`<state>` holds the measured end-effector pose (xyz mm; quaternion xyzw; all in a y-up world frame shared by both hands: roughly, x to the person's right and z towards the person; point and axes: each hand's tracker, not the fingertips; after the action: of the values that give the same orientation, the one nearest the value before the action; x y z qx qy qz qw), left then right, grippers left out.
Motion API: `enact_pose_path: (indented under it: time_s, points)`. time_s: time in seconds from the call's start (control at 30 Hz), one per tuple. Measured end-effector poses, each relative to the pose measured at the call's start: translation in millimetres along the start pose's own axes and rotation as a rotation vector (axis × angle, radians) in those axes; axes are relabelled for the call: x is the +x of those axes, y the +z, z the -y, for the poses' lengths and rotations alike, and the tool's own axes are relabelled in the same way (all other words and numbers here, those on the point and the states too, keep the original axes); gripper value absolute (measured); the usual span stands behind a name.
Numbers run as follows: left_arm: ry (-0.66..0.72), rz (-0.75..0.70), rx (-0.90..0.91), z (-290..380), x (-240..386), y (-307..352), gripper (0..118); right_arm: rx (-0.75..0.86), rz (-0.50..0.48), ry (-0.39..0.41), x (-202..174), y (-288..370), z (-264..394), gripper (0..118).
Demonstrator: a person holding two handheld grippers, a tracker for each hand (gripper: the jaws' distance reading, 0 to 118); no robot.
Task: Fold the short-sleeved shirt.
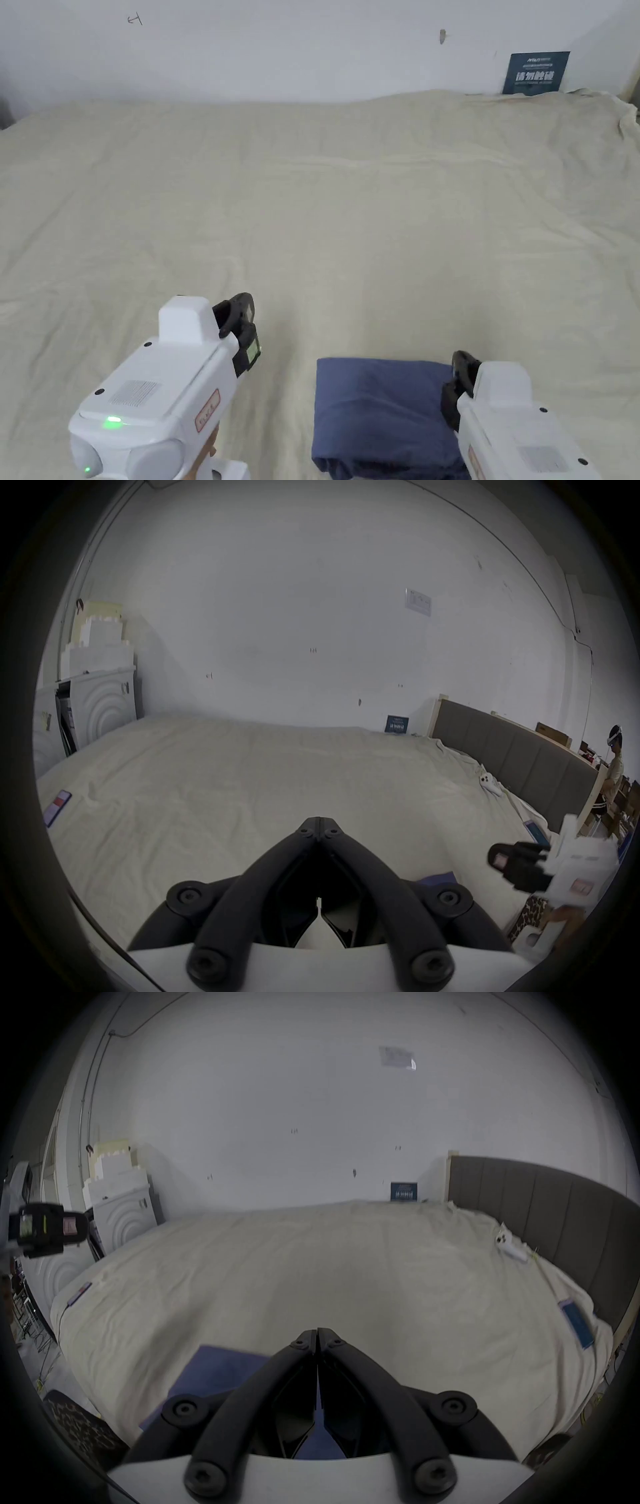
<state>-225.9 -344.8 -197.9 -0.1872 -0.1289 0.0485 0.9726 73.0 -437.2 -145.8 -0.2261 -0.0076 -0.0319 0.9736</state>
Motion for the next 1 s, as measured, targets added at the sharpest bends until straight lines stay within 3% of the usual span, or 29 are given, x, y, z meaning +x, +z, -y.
enact_pose_path:
  time_s: [0.27, 0.37, 0.47, 0.6, 0.63, 0.7, 1.0]
  points:
    - [0.073, 0.059, -0.147, 37.2, -4.6, -16.8, 0, -0.08, 0.004, 0.02, -19.7, -35.4, 48.0, 0]
    - [0.123, 0.156, -0.257, 49.3, -9.3, -26.7, 5, -0.125, 0.01, 0.034, -23.3, -44.2, 68.0, 0]
    - [0.155, 0.189, -0.32, 62.9, -9.1, -35.6, 17, -0.078, 0.001, 0.072, -22.5, -40.8, 84.1, 0]
    - [0.185, 0.211, -0.441, 80.2, -5.6, -55.4, 70, -0.065, -0.024, 0.043, -9.7, -45.2, 92.2, 0]
    - [0.199, 0.223, -0.478, 84.7, -5.1, -61.7, 77, -0.068, -0.029, 0.032, -8.1, -45.4, 90.8, 0]
    - [0.239, 0.244, -0.528, 91.8, -4.8, -72.5, 83, -0.078, -0.033, 0.048, -5.8, -47.7, 90.6, 0]
    - [0.351, 0.338, -0.726, 109.1, -3.9, -126.0, 84, -0.106, -0.048, 0.018, -6.1, -45.2, 81.4, 0]
